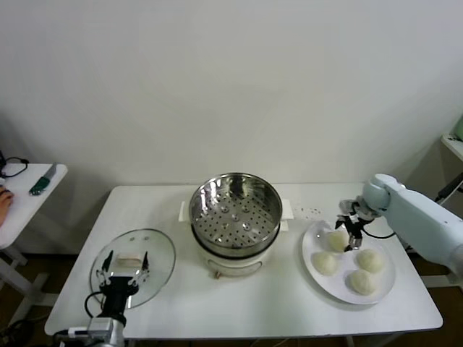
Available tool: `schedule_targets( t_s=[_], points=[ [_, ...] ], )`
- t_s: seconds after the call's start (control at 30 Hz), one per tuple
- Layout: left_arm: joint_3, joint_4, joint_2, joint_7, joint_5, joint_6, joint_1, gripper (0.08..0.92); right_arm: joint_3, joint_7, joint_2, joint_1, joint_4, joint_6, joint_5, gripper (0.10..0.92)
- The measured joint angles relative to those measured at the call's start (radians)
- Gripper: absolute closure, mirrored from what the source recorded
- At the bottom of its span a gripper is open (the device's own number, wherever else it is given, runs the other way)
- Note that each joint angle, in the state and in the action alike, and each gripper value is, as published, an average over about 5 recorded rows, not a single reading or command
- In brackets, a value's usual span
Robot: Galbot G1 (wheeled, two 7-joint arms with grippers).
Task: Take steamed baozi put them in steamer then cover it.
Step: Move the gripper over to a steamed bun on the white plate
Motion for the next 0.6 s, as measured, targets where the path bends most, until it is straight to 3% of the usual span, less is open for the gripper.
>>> schedule_targets(
  t_s=[0.27, 0.6],
  points=[
    [0.000, -0.004, 0.000, -0.002, 0.000, 0.001, 0.004, 0.177, -0.015, -0.007, 0.011, 0.014, -0.011, 0.004, 0.001, 0.311],
    [0.000, -0.015, -0.002, -0.002, 0.000, -0.001, 0.015, 0.177, -0.066, -0.011, -0.012, 0.070, 0.022, 0.016, 0.044, 0.321]
  ],
)
